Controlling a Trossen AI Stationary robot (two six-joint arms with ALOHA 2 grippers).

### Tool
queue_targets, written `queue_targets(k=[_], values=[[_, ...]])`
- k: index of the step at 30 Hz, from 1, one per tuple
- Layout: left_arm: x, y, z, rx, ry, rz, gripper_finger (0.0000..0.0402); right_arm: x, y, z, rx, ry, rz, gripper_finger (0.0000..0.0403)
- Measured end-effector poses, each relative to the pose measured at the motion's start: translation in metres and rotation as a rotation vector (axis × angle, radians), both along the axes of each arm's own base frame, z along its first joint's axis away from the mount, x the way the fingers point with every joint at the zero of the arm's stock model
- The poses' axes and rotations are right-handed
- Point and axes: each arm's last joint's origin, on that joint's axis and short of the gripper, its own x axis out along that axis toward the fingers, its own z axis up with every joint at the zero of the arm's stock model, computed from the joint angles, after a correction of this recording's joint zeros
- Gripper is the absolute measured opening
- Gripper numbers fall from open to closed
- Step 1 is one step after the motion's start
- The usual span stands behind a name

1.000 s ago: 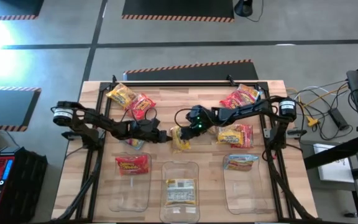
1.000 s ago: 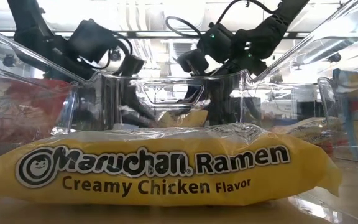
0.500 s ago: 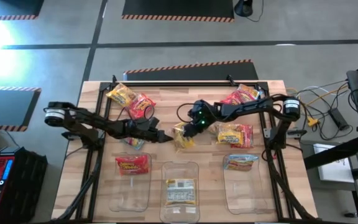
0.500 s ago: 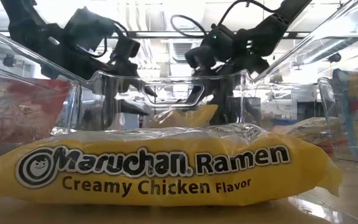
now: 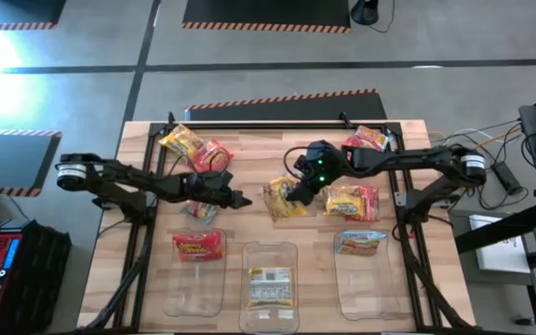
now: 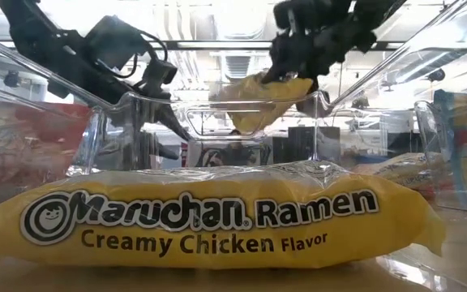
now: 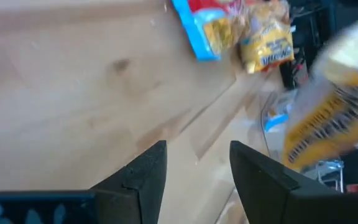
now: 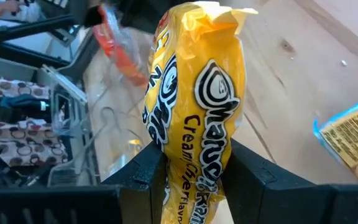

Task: Sort Maruchan noodles
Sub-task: Put the yellow noodle pack into the middle transparent bin

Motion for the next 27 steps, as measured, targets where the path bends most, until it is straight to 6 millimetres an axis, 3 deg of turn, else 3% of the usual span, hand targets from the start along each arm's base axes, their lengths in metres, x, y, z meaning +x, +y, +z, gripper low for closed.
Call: queue_targets(k=[7,15,21,27], values=[[-0.008,0.019,0.002,0.066,0.031,0.036,0.0158,-0.004,0.024,0.015,-0.048,-0.046,0.043,0.0114],[-0.010,0.027,0.010,0.121,0.006,0.038,0.0158,0.011,0.063,0.034,-0.112,-0.094,0.174,0.0114],[-0.017,0.025,0.030,0.152,-0.079,0.036,0.0158,0.020,0.083,0.038,-0.194,0.006,0.257,0.0114],[-0.029,0.022,0.066,0.186,-0.240,0.057,0.0158,0.027,0.101,0.043,-0.270,0.046,0.362,0.0114]])
